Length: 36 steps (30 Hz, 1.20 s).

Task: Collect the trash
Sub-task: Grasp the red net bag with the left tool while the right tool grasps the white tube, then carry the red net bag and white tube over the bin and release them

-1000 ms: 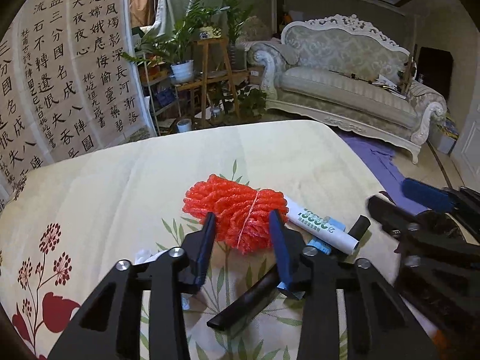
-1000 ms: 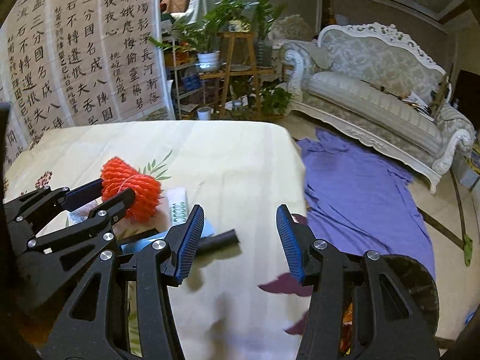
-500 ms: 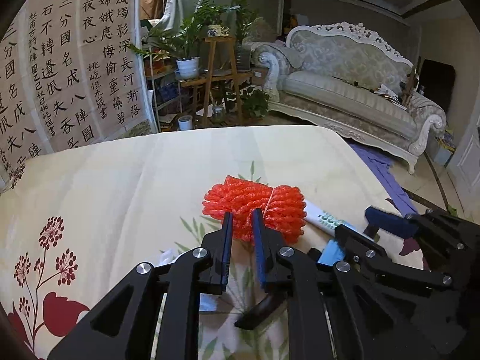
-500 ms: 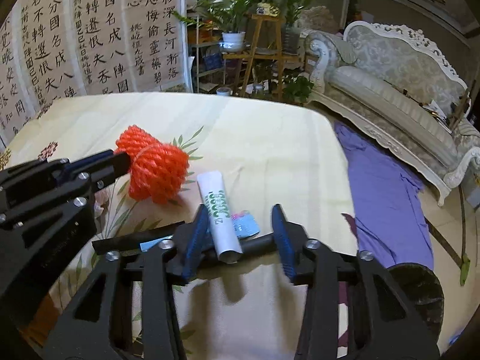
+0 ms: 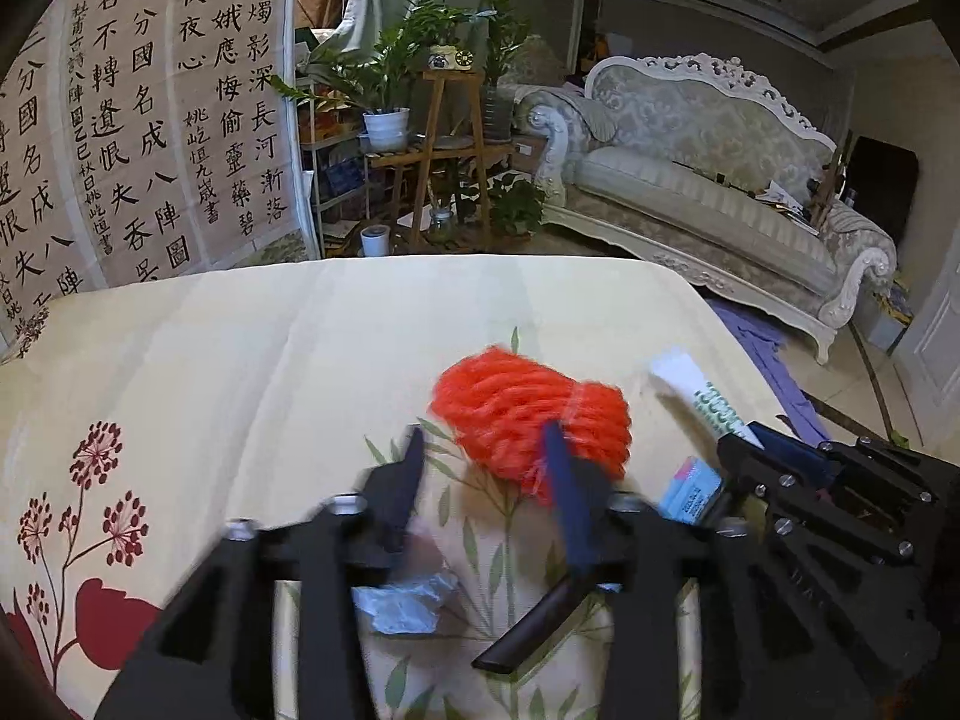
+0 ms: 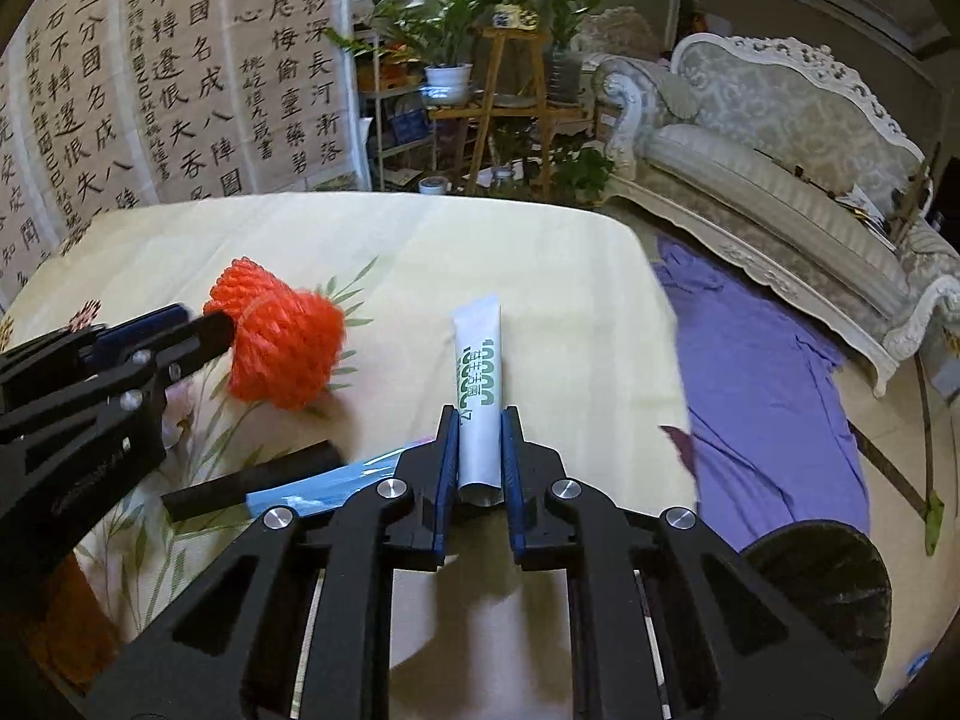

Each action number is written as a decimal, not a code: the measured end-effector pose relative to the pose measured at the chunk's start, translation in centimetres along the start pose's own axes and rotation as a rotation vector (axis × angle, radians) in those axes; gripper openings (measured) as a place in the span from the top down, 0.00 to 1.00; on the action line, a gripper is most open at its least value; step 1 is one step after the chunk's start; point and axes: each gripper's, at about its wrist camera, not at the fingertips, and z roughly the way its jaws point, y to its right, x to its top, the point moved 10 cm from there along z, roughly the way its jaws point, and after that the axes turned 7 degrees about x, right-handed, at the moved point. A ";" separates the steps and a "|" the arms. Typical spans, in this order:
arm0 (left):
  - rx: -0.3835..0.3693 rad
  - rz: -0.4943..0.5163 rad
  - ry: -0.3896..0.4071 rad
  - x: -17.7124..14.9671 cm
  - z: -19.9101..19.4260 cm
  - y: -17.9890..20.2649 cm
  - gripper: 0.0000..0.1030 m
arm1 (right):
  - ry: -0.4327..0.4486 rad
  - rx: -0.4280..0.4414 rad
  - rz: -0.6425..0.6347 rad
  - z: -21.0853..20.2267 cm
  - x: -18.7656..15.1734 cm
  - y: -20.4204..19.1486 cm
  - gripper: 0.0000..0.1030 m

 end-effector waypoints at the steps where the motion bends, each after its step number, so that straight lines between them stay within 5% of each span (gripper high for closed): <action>1: -0.003 0.000 -0.003 0.0 0.1 0.2 0.51 | 0.004 -0.006 0.008 -0.1 0.1 0.5 0.87; 7: 0.000 0.029 -0.003 -0.1 0.6 1.4 0.31 | 0.022 -0.036 0.044 -0.6 0.0 2.8 0.87; 13: 0.005 0.049 -0.012 0.3 1.1 2.2 0.24 | 0.033 -0.047 0.075 -1.2 -0.6 4.4 0.87; 18: -0.004 0.058 -0.042 0.4 2.4 3.0 0.25 | 0.035 -0.037 0.095 -1.3 -1.0 5.0 0.87; 19: -0.003 0.060 -0.045 0.4 2.6 3.0 0.35 | 0.035 -0.035 0.097 -1.4 -1.1 5.1 0.87; 23: -0.012 0.078 -0.044 0.1 2.9 3.6 0.44 | 0.043 -0.032 0.101 -1.7 -1.1 5.3 0.87; 36: 0.007 0.077 0.048 0.7 -2.2 3.2 0.47 | 0.069 -0.036 0.120 -4.7 -2.7 4.9 0.87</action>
